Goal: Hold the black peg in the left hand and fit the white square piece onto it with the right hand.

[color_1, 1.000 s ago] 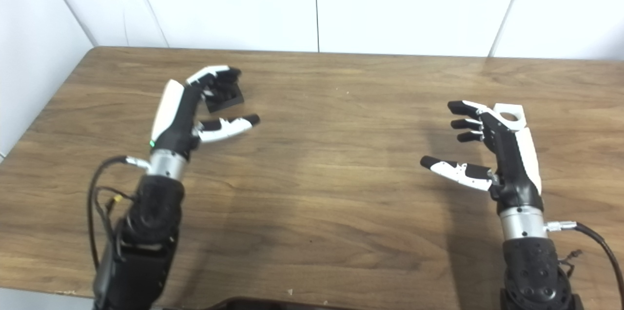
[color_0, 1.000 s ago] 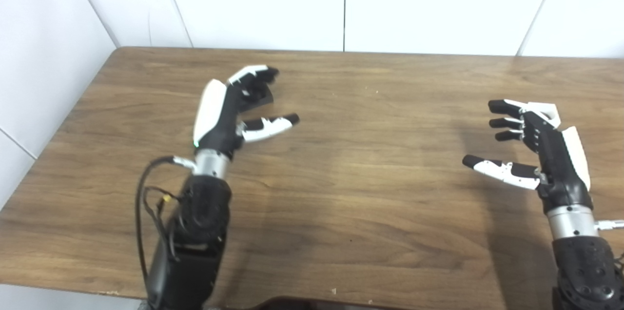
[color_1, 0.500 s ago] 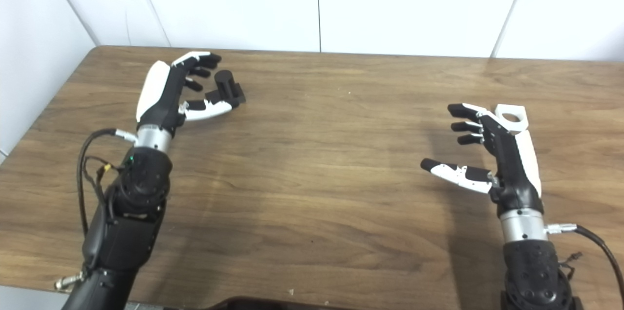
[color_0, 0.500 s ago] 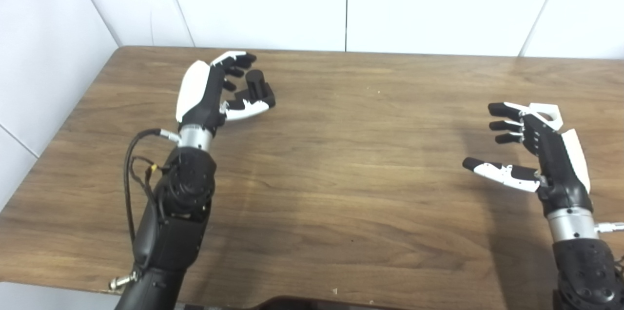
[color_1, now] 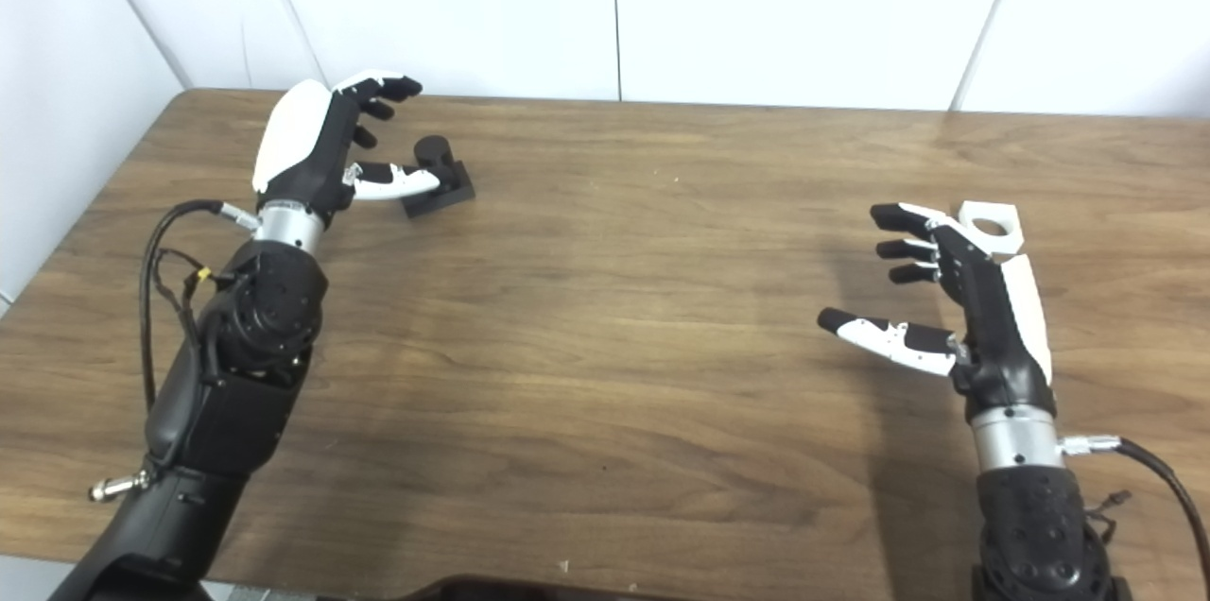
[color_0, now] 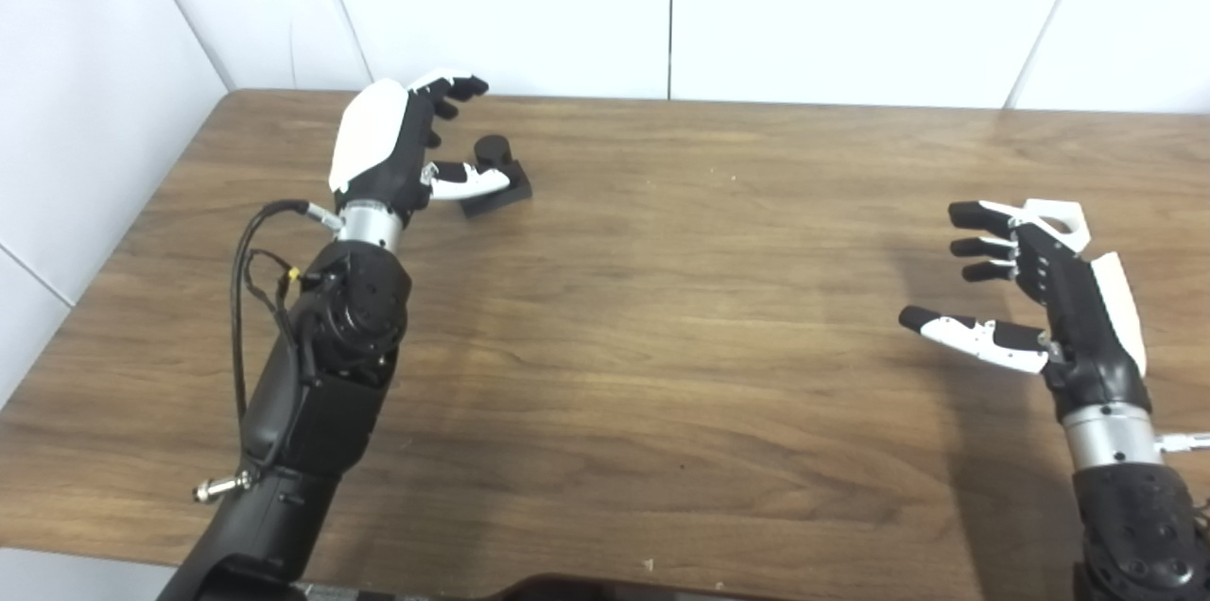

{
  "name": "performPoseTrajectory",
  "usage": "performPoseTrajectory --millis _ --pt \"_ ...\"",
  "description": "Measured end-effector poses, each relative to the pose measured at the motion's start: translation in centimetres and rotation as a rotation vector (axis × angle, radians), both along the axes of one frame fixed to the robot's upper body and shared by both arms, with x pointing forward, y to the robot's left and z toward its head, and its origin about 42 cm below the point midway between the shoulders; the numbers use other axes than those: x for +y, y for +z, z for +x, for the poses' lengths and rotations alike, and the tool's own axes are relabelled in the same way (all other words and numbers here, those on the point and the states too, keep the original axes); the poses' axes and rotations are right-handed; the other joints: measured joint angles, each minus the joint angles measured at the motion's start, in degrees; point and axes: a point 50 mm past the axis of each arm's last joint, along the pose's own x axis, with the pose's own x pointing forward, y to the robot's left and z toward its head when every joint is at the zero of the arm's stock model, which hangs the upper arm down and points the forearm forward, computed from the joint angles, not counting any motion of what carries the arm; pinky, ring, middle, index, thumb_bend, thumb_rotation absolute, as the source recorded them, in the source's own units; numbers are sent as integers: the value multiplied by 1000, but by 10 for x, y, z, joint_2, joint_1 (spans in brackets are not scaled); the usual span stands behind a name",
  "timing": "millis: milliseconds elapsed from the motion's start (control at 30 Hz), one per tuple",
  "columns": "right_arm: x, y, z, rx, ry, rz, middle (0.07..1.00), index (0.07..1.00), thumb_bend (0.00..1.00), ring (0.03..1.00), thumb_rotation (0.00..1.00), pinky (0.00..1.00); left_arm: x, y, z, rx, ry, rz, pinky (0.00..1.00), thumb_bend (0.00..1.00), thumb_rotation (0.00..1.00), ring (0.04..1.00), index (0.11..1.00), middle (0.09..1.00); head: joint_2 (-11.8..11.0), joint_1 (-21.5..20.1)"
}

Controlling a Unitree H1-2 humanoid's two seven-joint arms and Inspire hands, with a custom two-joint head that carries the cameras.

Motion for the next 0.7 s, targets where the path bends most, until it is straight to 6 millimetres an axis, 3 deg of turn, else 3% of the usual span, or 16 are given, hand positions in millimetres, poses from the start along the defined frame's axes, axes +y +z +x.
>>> performPoseTrajectory --millis 100,267,333,567,700 --pt "0 0 -1 4 -3 0 766 734 695 694 0 609 0 -1 3 13 0 34 605 742 206 794 733 825 2 -3" --pt "-1 -1 -2 11 -6 0 763 730 701 687 0 599 0 -5 12 57 19 79 691 768 269 935 756 969 2 -4" --pt "-1 -1 -2 11 -7 0 760 726 702 681 0 596 2 -8 14 87 29 82 773 794 292 985 764 994 4 -4" --pt "1 5 -3 -9 -2 -1 762 730 696 679 0 589 4 -15 21 153 57 130 988 859 384 1000 783 1000 5 -12" --pt "2 4 -3 -7 -2 2 765 732 696 683 0 603 7 -18 25 181 73 181 1000 877 400 1000 775 1000 6 -11"
